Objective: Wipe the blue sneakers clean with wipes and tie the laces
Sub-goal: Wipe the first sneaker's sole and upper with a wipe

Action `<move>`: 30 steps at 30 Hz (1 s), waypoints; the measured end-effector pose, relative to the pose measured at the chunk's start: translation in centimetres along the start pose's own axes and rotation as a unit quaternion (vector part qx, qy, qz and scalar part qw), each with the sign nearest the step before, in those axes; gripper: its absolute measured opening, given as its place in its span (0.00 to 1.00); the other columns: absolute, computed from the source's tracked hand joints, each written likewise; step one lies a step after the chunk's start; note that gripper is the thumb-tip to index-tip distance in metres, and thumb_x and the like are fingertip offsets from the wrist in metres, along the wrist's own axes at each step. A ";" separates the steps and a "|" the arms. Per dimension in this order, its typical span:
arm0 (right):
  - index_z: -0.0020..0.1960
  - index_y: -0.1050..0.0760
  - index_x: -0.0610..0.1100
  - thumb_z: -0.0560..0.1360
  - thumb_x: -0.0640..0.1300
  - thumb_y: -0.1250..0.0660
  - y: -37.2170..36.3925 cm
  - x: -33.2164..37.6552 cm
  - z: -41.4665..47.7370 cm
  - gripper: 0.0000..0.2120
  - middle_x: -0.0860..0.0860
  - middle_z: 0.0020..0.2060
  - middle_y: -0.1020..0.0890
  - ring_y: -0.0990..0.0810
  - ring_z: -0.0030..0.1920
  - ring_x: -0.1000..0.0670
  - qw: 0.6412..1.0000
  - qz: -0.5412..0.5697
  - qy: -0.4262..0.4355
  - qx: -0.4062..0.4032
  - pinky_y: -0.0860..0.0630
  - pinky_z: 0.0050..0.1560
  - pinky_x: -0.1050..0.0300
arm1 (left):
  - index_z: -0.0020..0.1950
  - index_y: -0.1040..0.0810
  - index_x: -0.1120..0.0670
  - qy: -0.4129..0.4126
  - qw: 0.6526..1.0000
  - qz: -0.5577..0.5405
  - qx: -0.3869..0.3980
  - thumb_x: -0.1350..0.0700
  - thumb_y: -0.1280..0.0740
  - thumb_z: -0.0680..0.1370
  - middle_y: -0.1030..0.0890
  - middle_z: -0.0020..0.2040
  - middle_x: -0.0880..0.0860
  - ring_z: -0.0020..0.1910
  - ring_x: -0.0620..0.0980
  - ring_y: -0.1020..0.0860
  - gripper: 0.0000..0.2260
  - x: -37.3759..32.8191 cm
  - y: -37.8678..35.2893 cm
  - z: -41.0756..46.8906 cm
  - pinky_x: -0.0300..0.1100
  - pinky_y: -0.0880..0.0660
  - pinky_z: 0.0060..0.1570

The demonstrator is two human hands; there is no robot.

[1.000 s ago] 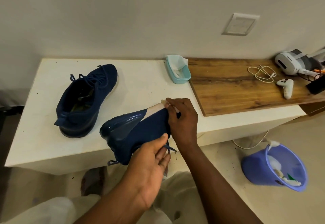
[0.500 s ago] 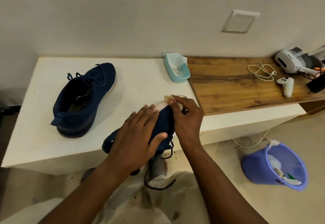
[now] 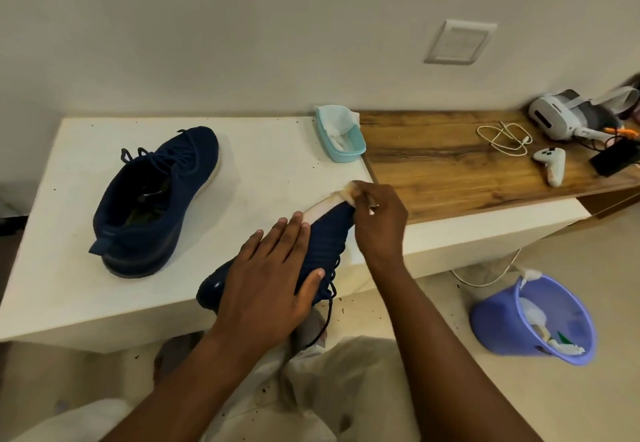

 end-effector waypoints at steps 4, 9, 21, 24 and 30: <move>0.60 0.18 0.44 0.80 0.37 0.35 0.4 0.7 -1.3 0.12 0.52 0.51 0.19 0.23 0.52 0.55 0.999 -0.016 0.030 0.031 0.25 0.57 0.57 | 0.82 0.40 0.54 0.007 1.000 0.009 -0.006 0.31 0.53 0.81 0.40 0.82 0.52 0.79 0.52 0.38 0.36 0.0 -0.2 0.2 0.54 0.37 0.76; 0.60 0.18 0.47 0.76 0.37 0.35 -1.2 2.3 -2.0 0.15 0.50 0.50 0.18 0.25 0.53 0.48 0.950 -0.186 0.230 0.103 0.28 0.52 0.55 | 0.81 0.38 0.54 0.002 1.000 0.009 -0.023 0.25 0.46 0.76 0.38 0.81 0.53 0.78 0.52 0.36 0.43 0.3 -0.4 0.4 0.55 0.36 0.75; 0.60 0.17 0.44 0.79 0.35 0.36 -0.4 0.9 -0.6 0.14 0.50 0.55 0.18 0.23 0.57 0.51 0.990 -0.053 0.112 0.064 0.27 0.59 0.61 | 0.81 0.38 0.55 0.011 0.999 0.013 -0.039 0.25 0.44 0.75 0.38 0.81 0.53 0.78 0.52 0.35 0.44 0.3 -0.6 0.5 0.54 0.37 0.75; 0.62 0.19 0.45 0.81 0.36 0.37 0.4 -0.8 1.0 0.14 0.51 0.57 0.20 0.22 0.59 0.51 0.998 -0.005 -0.062 0.025 0.25 0.62 0.57 | 0.81 0.38 0.55 0.003 0.999 0.027 -0.035 0.26 0.44 0.76 0.38 0.81 0.53 0.78 0.53 0.34 0.43 0.0 -0.9 0.2 0.55 0.35 0.75; 0.60 0.18 0.42 0.78 0.33 0.37 -0.4 2.0 -1.7 0.15 0.47 0.53 0.18 0.22 0.55 0.51 0.992 -0.038 0.096 0.076 0.25 0.59 0.58 | 0.81 0.38 0.54 0.013 0.999 0.016 -0.050 0.26 0.43 0.76 0.38 0.81 0.53 0.78 0.53 0.35 0.43 0.5 -1.0 0.6 0.55 0.35 0.75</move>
Point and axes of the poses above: each hand's wrist, its own z-axis towards the middle knuckle, its own y-axis out of the back of the hand, x = y × z, the point moved 1 cm from there along z, towards the middle knuckle
